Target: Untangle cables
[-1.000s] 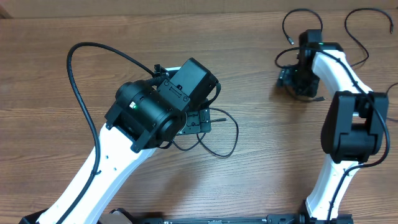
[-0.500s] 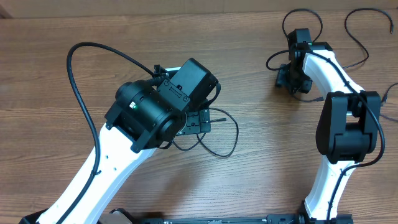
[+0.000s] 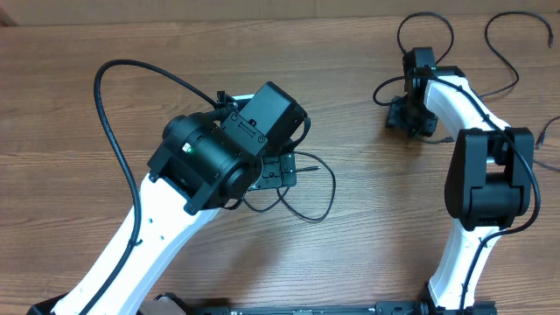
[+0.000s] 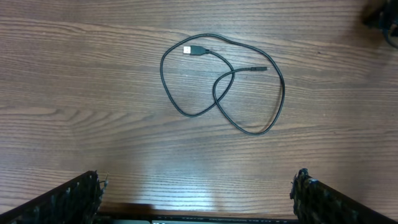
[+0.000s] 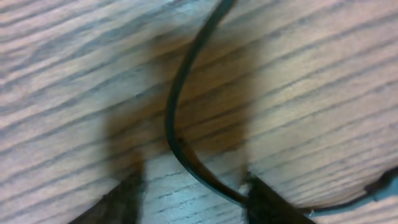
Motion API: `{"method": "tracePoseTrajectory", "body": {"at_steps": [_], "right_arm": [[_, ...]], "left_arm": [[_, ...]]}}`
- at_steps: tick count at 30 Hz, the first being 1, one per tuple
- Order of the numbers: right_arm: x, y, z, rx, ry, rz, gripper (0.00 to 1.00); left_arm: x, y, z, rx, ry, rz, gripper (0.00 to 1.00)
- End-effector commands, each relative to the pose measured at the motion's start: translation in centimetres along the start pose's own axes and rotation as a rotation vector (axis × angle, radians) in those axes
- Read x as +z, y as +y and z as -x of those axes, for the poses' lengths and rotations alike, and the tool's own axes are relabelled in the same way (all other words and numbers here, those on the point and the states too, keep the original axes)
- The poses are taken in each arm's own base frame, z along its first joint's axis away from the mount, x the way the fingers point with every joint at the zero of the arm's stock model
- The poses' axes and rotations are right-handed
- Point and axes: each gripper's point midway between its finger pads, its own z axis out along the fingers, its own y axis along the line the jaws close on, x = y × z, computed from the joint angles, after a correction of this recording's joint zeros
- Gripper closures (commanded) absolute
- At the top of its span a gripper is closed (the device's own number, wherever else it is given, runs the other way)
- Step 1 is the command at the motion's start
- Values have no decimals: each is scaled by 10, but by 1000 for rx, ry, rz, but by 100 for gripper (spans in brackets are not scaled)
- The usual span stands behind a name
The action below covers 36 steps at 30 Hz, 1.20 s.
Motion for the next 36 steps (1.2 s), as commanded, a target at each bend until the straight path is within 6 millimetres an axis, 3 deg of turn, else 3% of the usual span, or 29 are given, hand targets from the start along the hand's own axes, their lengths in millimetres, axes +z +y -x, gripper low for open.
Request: {"method": "tracePoseTrajectory", "body": {"at_steps": [1,4,10,16,20,23,27,29,33,36], "right_arm": [[8,-8,-10,-12,34,-29,67],[7,-10,-13,-12,46,-34,96],[-22,-16,0,34,42,-36,96],[-86,-28,21,109,-44,-9,96],[-138,-36,13,160,-105,15,96],[-154,-38,6,173,-111,34,96],[-149,-38,3,145,-96,27,96],[-141,-36,3,144,-86,31,83],[-116,-32,2,141,-67,29,31],[-94,-30,1,140,-51,23,26]], "left_arm": [[3,1,2,3,1,12,0],[3,1,2,3,2,12,1],[3,0,2,2,1,12,0],[3,0,1,3,4,10,1],[3,0,1,2,3,10,0],[3,0,1,2,3,10,1],[3,0,1,2,3,9,0],[3,0,1,2,4,10,0],[3,0,1,3,4,10,0],[3,0,1,3,4,10,0]]}}
